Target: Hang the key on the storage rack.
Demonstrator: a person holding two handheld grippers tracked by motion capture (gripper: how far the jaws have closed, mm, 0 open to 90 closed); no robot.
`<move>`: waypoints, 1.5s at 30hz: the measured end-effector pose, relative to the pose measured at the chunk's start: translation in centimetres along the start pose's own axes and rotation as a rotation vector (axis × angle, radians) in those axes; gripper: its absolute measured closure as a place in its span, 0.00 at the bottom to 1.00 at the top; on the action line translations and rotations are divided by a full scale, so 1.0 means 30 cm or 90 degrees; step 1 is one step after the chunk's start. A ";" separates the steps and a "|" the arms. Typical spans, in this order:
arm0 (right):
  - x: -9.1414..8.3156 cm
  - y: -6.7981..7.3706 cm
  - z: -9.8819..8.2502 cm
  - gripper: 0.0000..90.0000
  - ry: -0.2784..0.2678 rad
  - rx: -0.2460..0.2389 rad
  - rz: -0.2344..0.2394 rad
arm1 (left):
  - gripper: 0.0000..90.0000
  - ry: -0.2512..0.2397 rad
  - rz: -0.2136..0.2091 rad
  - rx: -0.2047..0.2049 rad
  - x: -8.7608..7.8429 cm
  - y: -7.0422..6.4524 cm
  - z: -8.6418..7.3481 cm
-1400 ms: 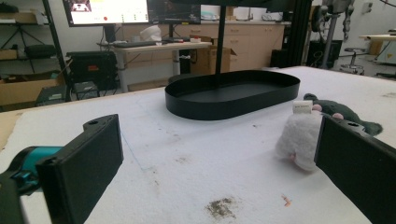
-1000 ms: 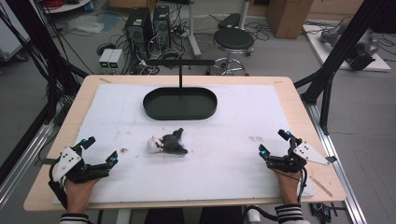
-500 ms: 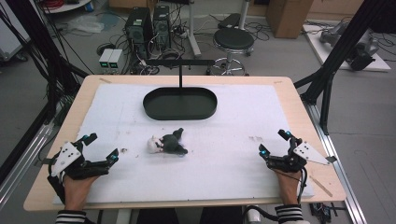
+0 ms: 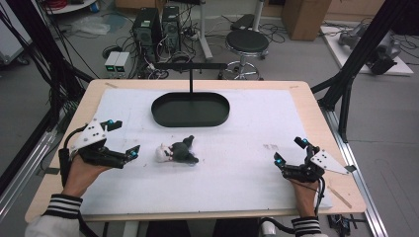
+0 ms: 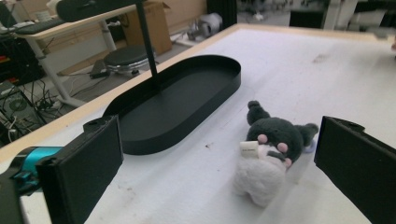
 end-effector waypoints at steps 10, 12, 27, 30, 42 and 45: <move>0.000 0.001 0.000 0.00 0.000 0.000 0.001 | 0.02 0.091 -0.118 0.020 0.111 0.026 0.050; 0.000 0.001 0.000 0.00 0.000 -0.001 0.000 | 0.02 0.111 -0.140 0.031 0.132 0.022 0.056; 0.000 0.002 0.000 0.00 0.001 -0.006 0.000 | 0.02 0.212 -0.246 0.086 0.252 -0.023 0.065; 0.000 0.002 0.000 0.00 -0.001 -0.003 -0.001 | 0.02 0.247 -0.264 0.086 0.274 -0.034 0.054; 0.000 0.001 0.000 0.00 -0.002 -0.002 0.000 | 0.02 0.323 -0.313 0.115 0.350 -0.090 0.019; 0.000 0.001 0.000 0.00 -0.001 -0.003 0.000 | 0.03 0.341 -0.317 0.122 0.360 -0.095 0.006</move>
Point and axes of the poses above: each handheld gripper's, and its own axes: x roughly forward along the jaws, z roughly out of its top, y roughly to its left, the point moved 4 cm from there along x, roughly forward along the jaws, and after that the axes turned 10 degrees about x, right-handed, at the moved point
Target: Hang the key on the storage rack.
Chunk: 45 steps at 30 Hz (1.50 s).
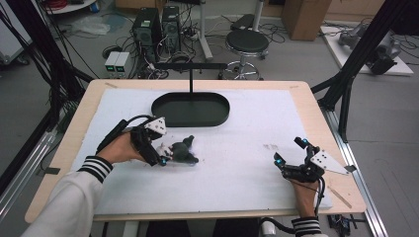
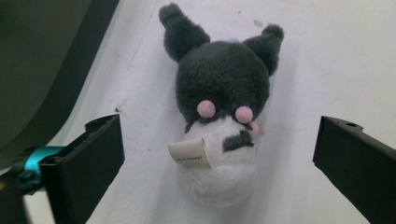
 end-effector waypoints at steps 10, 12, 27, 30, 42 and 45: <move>0.000 0.000 0.000 0.00 0.000 0.005 0.000 | 0.10 0.045 -0.026 0.005 0.044 -0.005 -0.011; -0.001 0.000 0.000 0.00 0.000 0.005 0.000 | 0.11 0.055 -0.029 0.006 0.048 -0.001 -0.015; 0.000 -0.003 0.001 0.00 -0.003 0.003 0.000 | 0.24 0.095 -0.027 0.012 0.084 0.004 -0.022; 0.000 -0.003 0.001 0.00 -0.002 0.004 0.000 | 0.36 0.108 -0.034 0.028 0.089 -0.001 -0.026; 0.000 -0.003 0.001 0.00 -0.002 0.001 0.000 | 0.61 0.123 -0.029 0.044 0.089 -0.009 -0.029; 0.000 -0.003 0.001 0.00 -0.003 0.001 -0.001 | 0.62 0.124 -0.029 0.044 0.088 -0.010 -0.028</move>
Point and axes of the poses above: each handheld gripper's, and its own axes: x roughly forward along the jaws, z roughly out of its top, y roughly to its left, the point moved 4 cm from there along x, roughly forward along the jaws, and after that the axes turned 10 degrees about x, right-handed, at the moved point
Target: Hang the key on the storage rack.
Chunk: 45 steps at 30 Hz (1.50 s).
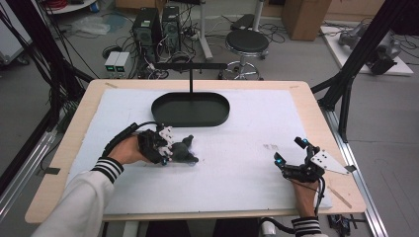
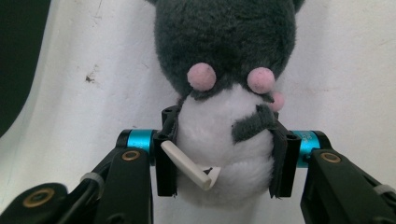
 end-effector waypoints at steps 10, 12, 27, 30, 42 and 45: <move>0.000 0.001 -0.001 0.00 0.001 0.002 0.000 | 0.62 -0.018 -0.001 -0.021 -0.015 -0.002 0.004; 0.000 0.000 0.000 0.00 0.000 0.000 0.000 | 0.62 -0.028 0.002 -0.031 -0.022 0.002 0.005; 0.000 -0.001 0.000 0.00 0.000 -0.001 0.000 | 0.62 -0.169 0.095 -0.185 -0.158 0.069 -0.020; 0.000 0.001 -0.001 0.00 0.002 0.002 0.000 | 0.62 -0.186 0.112 -0.223 -0.181 0.084 -0.034; -0.001 0.002 -0.001 0.00 0.002 0.001 0.000 | 0.62 -0.230 0.169 -0.298 -0.241 0.122 -0.070; 0.000 0.001 -0.001 0.00 0.002 0.001 0.001 | 0.62 -0.235 0.187 -0.302 -0.251 0.127 -0.077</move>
Point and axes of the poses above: each handheld gripper's, and its own axes: x roughly forward along the jaws, z roughly out of its top, y roughly to its left, the point moved 4 cm from there along x, roughly forward along the jaws, and after that the axes turned 10 degrees about x, right-handed, at the moved point
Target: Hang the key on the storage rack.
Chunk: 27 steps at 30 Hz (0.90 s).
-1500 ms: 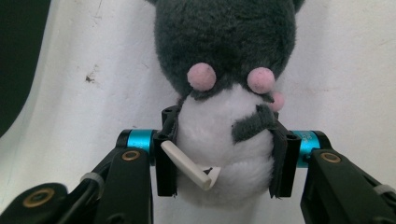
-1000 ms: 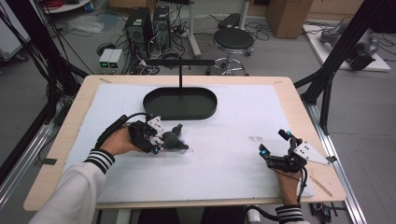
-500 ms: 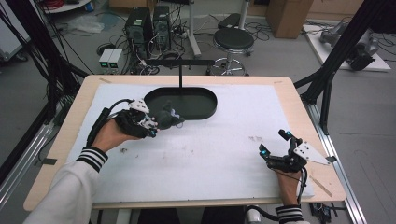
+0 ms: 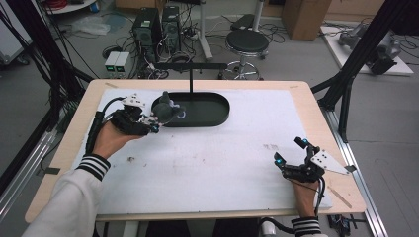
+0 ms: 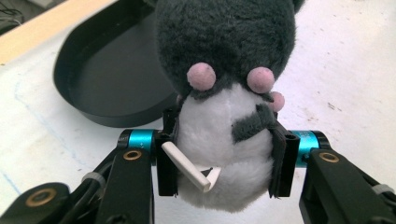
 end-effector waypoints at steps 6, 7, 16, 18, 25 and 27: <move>0.000 -0.001 0.001 0.00 -0.001 -0.002 0.000 | 0.62 -0.035 0.035 -0.037 -0.021 0.033 0.008; 0.000 -0.001 0.000 0.00 0.000 -0.001 -0.001 | 0.62 -0.030 0.037 -0.043 -0.023 0.041 0.009; -0.001 -0.002 0.000 0.00 0.001 0.000 -0.001 | 0.62 -0.052 0.087 -0.067 -0.063 0.099 0.059; 0.000 -0.001 0.000 0.00 0.000 0.000 0.000 | 0.62 -0.061 0.100 -0.076 -0.072 0.112 0.068; 0.000 -0.001 0.000 0.00 0.000 0.000 0.000 | 0.62 -0.076 0.127 -0.091 -0.091 0.146 0.089; 0.000 -0.002 0.001 0.00 -0.003 -0.002 0.000 | 0.62 -0.074 0.133 -0.095 -0.091 0.154 0.090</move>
Point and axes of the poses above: each handheld gripper's, and its own axes: x roughly forward along the jaws, z roughly out of its top, y roughly to its left, the point moved 4 cm from there along x, roughly forward along the jaws, and after that the axes turned 10 degrees about x, right-handed, at the moved point
